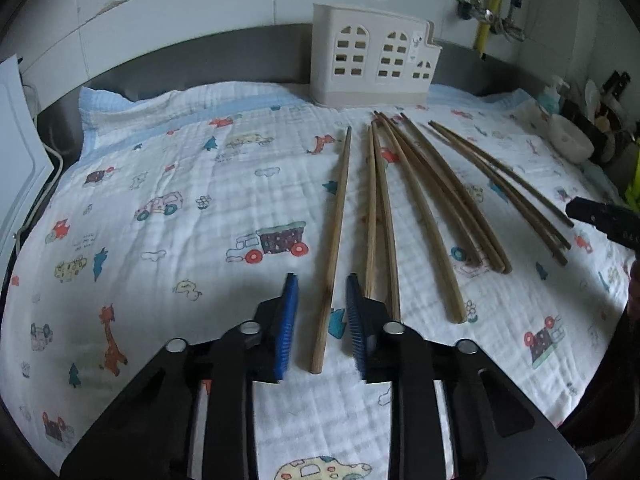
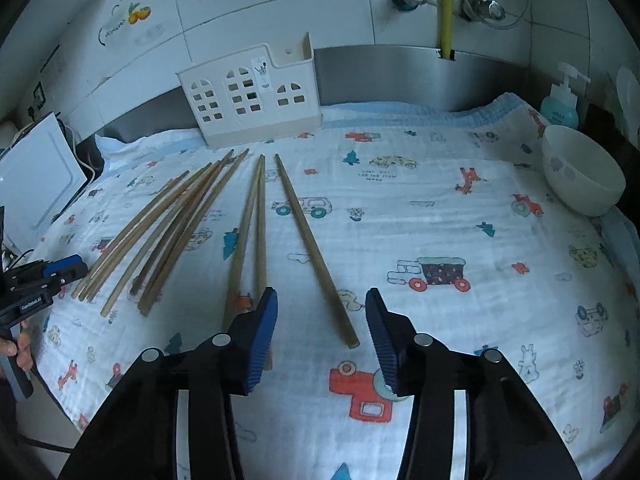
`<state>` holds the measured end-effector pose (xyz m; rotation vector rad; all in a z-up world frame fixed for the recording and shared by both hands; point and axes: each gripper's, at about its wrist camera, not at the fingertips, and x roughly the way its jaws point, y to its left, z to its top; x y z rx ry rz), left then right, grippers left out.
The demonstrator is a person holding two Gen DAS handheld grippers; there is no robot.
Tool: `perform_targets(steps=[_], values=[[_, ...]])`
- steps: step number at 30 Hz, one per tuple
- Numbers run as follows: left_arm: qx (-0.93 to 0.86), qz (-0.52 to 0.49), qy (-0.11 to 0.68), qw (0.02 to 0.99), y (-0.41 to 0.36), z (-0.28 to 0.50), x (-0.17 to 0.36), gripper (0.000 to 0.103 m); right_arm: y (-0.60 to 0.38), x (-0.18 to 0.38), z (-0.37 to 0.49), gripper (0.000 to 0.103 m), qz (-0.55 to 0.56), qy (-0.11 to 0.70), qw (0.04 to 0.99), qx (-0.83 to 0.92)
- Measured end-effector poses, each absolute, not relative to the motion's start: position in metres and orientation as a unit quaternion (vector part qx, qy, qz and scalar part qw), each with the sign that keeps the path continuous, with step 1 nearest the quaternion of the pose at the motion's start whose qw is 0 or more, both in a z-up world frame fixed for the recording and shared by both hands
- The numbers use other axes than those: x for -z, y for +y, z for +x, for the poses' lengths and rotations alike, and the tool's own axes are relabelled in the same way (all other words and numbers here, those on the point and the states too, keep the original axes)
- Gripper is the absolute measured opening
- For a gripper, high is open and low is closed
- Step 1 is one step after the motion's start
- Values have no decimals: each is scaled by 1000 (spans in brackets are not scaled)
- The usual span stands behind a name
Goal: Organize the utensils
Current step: 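Close the left gripper on one wooden chopstick while the right gripper grasps another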
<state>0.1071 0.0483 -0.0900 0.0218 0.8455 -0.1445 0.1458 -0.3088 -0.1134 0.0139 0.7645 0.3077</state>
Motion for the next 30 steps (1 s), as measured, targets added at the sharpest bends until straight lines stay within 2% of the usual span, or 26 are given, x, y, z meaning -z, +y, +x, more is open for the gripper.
perform_targets(steps=[11,21,23,24,30], values=[[80,24,425,901,45,114,100,21,-307,122,158,25,-5,383,911,-152],[69,30,420,904,44,112,100,9,-301,129,161,18,-31,386,909,-151],[69,29,420,904,44,113,100,9,-299,129,161,16,-41,383,911,-149],[69,28,421,904,44,113,100,9,-299,130,161,11,-47,382,912,-143],[75,23,421,904,46,112,100,7,-302,129,157,8,-46,378,914,-142]])
